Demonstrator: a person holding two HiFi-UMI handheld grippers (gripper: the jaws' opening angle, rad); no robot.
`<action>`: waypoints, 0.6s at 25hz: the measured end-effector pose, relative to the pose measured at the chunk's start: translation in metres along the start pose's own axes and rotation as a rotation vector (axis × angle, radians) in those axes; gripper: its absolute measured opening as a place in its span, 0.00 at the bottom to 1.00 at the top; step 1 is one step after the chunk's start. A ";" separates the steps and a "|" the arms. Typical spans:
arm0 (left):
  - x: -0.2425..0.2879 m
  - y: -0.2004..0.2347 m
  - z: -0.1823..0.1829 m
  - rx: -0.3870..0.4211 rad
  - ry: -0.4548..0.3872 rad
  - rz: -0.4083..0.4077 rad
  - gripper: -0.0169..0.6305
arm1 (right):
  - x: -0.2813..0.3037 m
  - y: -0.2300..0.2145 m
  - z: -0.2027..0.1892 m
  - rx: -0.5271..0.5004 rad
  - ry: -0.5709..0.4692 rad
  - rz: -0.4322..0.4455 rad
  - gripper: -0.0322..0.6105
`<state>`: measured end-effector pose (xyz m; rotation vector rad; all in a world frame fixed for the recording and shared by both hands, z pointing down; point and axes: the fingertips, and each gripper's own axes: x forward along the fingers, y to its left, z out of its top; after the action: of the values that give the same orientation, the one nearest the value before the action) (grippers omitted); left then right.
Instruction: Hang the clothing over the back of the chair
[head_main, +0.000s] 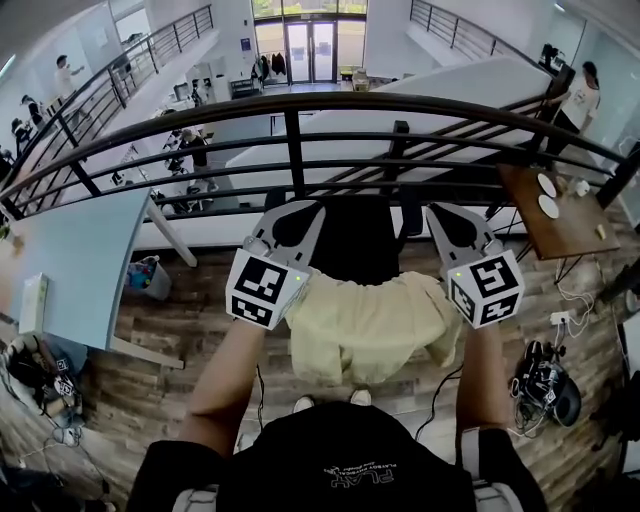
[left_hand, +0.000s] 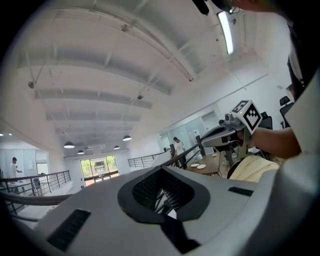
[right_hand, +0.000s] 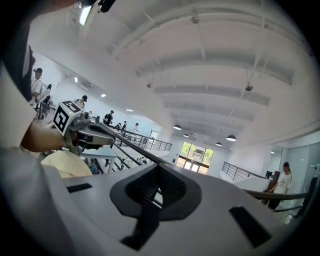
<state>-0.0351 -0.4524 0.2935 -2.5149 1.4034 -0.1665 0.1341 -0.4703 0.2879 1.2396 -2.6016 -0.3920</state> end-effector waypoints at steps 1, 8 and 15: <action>-0.001 0.001 0.002 -0.008 -0.007 0.006 0.05 | -0.001 0.000 0.004 -0.004 -0.011 -0.009 0.08; 0.005 0.003 -0.002 0.014 0.012 0.026 0.05 | 0.003 0.004 0.007 -0.013 -0.037 -0.002 0.08; 0.009 0.003 -0.006 0.030 0.035 0.034 0.05 | 0.008 0.014 0.004 -0.108 -0.004 0.002 0.08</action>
<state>-0.0337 -0.4625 0.2984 -2.4737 1.4446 -0.2252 0.1175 -0.4678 0.2894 1.2010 -2.5479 -0.5268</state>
